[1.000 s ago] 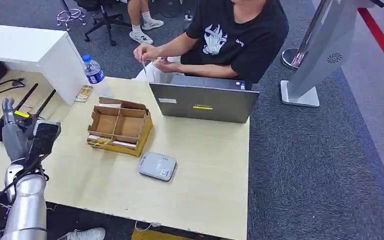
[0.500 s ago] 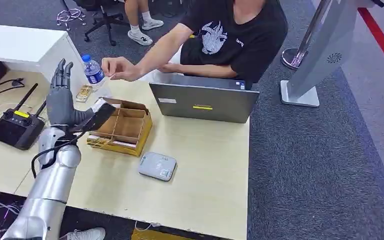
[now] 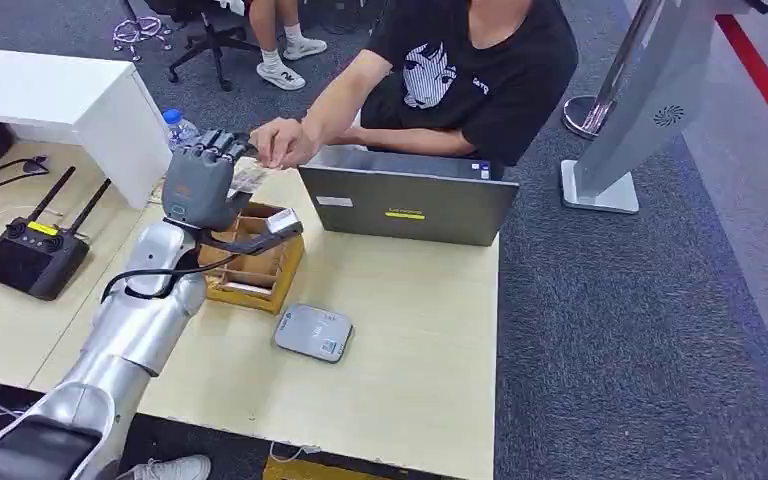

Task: Pass the card to the sensor for recognition and then transmit it.

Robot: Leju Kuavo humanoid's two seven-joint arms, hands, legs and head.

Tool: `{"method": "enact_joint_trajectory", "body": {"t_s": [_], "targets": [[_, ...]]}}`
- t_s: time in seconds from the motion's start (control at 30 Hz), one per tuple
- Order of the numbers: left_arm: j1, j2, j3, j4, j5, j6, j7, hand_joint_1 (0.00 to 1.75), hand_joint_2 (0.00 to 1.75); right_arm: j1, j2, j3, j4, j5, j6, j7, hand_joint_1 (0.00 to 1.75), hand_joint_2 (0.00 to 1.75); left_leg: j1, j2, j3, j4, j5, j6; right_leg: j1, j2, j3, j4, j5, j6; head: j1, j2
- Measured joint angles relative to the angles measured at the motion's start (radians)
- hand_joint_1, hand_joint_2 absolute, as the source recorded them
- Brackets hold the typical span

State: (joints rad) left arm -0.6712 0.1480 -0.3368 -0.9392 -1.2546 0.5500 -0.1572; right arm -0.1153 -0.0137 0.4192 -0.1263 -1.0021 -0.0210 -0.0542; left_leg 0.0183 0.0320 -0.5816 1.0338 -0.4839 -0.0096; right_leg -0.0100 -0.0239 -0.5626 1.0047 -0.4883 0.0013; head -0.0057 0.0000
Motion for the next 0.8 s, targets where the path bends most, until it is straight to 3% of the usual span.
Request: {"method": "enact_joint_trajectory", "body": {"t_s": [0.3,0.57,0.8], "targets": [[-0.008,0.015,-0.068,0.028,-0.186,0.131,0.031,1.75,1.75,-0.005,0.004,-0.005,-0.011,-0.088,-0.022,-0.023,0.0,1.75,0.0,-0.001,-0.001,0.0,0.0,0.001,0.0,0.0,0.0,0.0,0.0,0.0,0.0,0.0],[0.137,-0.001,-0.068,-0.124,-0.166,0.141,-0.066,1.75,1.75,0.0,0.006,-0.013,-0.013,-0.117,-0.031,-0.039,0.0,1.75,0.0,-0.001,-0.001,0.0,0.0,0.001,0.0,-0.001,0.0,0.0,0.0,0.0,0.0,0.0],[0.267,-0.032,-0.119,-0.202,-0.157,0.142,-0.076,1.75,1.75,0.01,0.006,-0.025,-0.014,-0.136,-0.028,-0.052,0.0,1.75,-0.001,-0.001,-0.001,0.0,0.0,0.001,-0.001,-0.001,0.0,0.0,0.0,0.0,0.001,0.0]]}}
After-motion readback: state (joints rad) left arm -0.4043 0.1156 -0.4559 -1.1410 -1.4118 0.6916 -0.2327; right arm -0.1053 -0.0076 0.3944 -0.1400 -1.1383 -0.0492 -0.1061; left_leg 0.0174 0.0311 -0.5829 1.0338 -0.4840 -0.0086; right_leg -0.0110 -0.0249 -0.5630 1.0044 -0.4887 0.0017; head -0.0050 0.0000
